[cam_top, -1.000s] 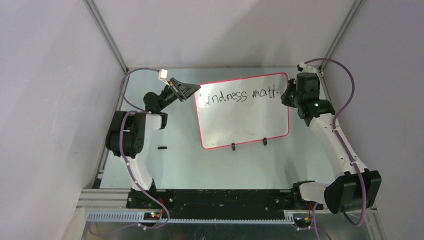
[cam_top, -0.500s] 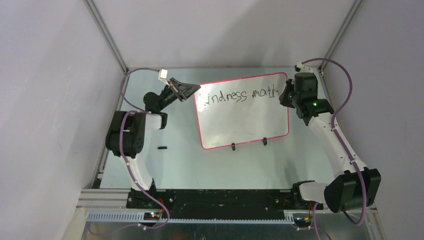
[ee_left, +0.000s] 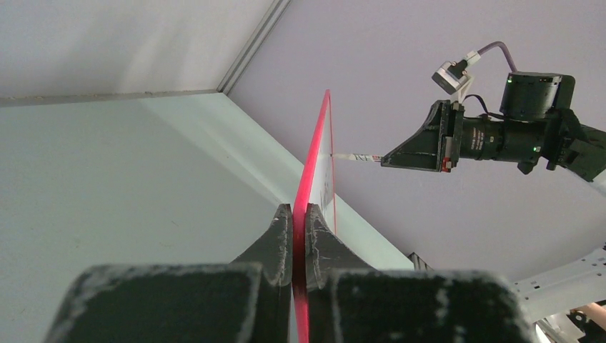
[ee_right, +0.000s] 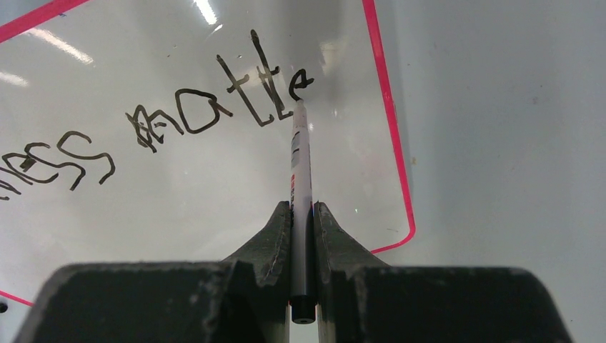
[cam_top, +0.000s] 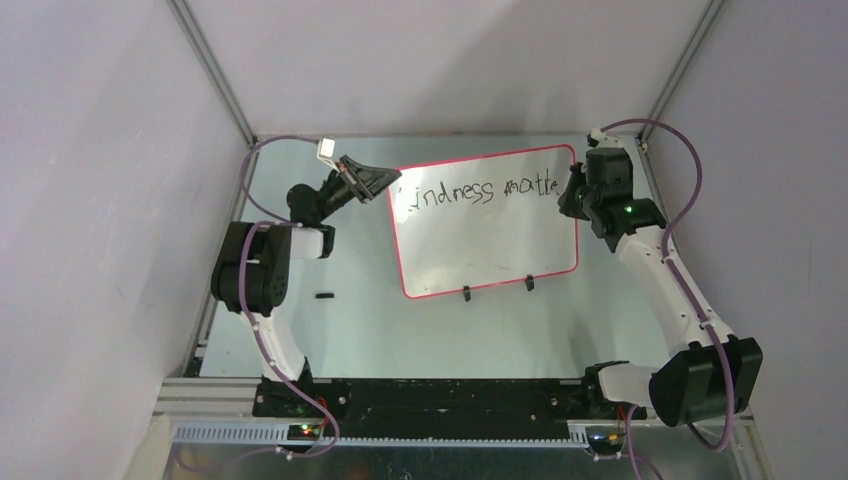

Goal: Write a sentence on the whiteboard

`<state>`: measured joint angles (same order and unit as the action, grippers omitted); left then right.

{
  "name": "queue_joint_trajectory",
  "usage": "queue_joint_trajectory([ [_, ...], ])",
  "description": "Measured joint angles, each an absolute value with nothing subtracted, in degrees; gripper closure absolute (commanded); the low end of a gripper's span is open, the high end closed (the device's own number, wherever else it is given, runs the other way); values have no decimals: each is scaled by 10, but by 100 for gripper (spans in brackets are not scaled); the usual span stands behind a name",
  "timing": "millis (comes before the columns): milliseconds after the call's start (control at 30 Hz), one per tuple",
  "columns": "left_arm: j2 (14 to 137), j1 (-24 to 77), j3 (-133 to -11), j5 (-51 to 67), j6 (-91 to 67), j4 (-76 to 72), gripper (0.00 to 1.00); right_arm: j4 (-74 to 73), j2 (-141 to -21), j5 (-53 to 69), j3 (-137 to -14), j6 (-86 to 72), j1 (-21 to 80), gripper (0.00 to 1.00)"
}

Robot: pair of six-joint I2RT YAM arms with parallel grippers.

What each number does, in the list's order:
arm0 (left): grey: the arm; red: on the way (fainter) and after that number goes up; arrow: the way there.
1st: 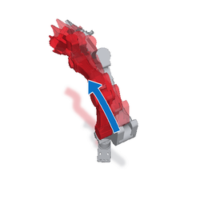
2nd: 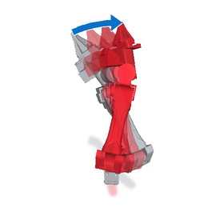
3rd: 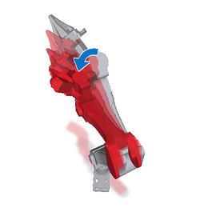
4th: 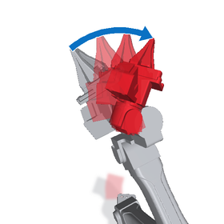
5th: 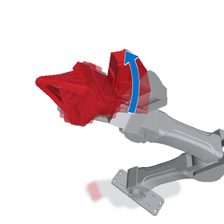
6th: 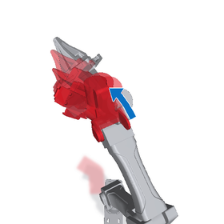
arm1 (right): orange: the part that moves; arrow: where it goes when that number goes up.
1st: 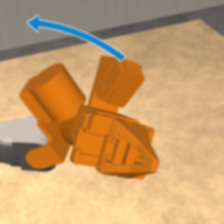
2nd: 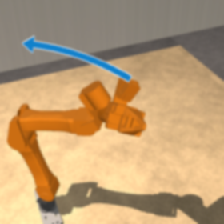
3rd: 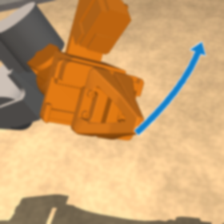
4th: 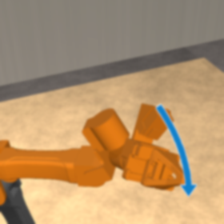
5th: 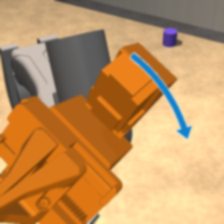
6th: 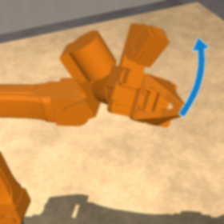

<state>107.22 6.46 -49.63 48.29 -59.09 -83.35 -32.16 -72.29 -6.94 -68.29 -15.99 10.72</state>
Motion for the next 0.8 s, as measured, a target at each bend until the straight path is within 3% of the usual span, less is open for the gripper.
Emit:
queue_joint_trajectory([
  [800,1072,65,-496,484,-591,-834,100,-311,-655,-57,-673,-158,101,100],
])
